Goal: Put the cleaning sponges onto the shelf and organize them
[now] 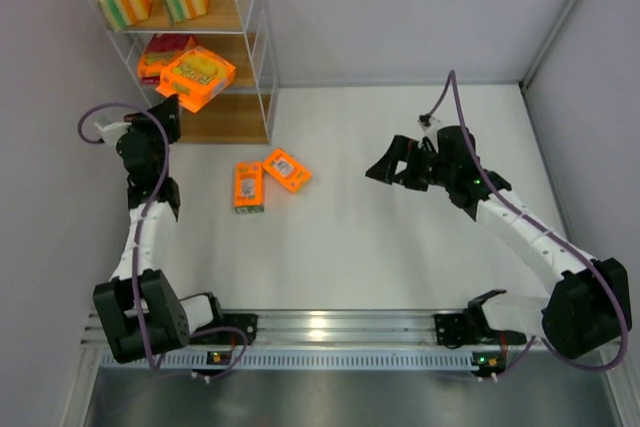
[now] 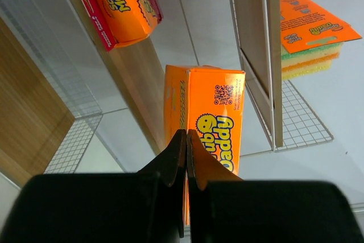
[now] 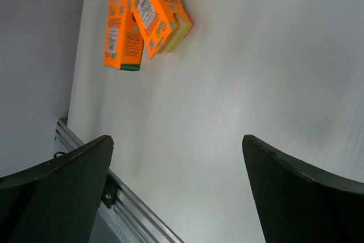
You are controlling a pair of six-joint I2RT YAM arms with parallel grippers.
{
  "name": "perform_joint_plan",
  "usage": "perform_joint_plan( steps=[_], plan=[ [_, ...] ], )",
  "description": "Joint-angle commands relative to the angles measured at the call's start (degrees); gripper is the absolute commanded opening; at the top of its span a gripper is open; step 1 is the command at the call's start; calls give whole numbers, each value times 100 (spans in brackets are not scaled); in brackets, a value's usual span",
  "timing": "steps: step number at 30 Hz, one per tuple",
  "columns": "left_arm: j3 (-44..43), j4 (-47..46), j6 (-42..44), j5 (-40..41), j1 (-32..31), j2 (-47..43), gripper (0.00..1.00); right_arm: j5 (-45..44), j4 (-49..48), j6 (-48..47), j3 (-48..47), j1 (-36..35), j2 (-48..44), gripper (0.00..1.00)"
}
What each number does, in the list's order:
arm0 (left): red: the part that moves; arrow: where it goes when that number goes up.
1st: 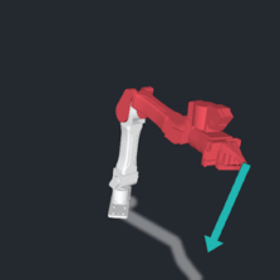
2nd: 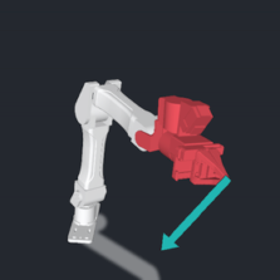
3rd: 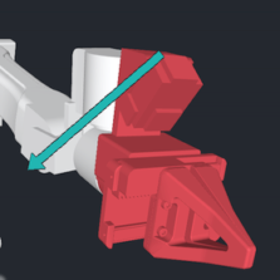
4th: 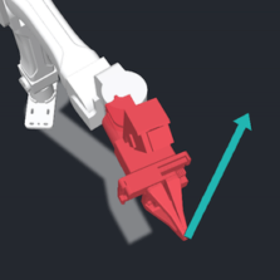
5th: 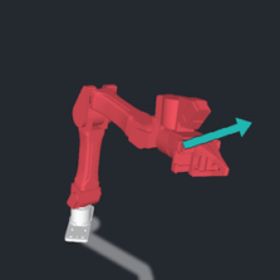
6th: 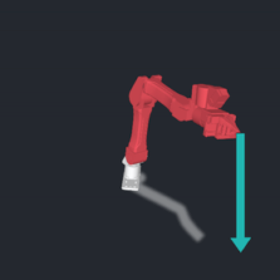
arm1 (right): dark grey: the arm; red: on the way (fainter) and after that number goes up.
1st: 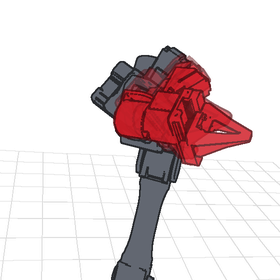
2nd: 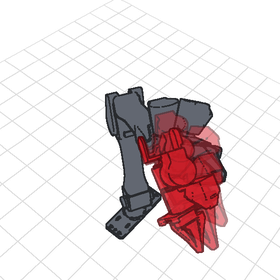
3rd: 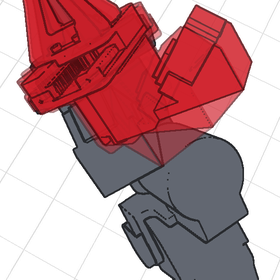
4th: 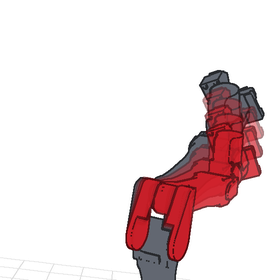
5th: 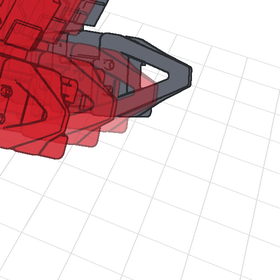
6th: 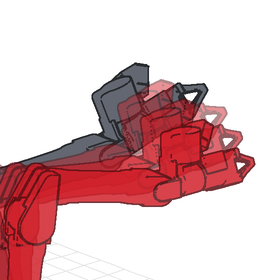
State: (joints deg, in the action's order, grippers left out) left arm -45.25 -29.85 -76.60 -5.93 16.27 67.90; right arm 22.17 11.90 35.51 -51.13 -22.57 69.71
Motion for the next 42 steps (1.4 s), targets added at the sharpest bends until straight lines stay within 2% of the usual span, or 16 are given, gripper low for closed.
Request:
perform_joint_plan(
  steps=[1, 13, 18, 25, 29, 34, 42],
  plan=[
    [-326, -593, -4, 469, -325, 92, 0, 147, -180, -88, -292, 112, -37, 99],
    [-378, -601, 215, 2929, -1485, 671, 0, 375, -215, -35, -239, 200, -116, 99],
    [-713, -601, -30, 3124, -1854, 1295, 0, 428, -293, -9, -178, 235, -98, 99],
    [-502, -593, -328, 4520, -2374, 1419, 0, 542, -381, 88, -169, 332, -90, 99],
    [-432, -593, -882, 4864, -2445, 1533, 0, 630, -408, 106, -239, 350, 33, 100],
    [-580, -584, -1129, 5269, -2559, 1718, 0, 683, -390, 141, -362, 367, 200, 99],
    [-1143, -593, -1138, 5138, -2568, 2297, 0, 674, -355, 202, -538, 385, 341, 99]
  ],
)
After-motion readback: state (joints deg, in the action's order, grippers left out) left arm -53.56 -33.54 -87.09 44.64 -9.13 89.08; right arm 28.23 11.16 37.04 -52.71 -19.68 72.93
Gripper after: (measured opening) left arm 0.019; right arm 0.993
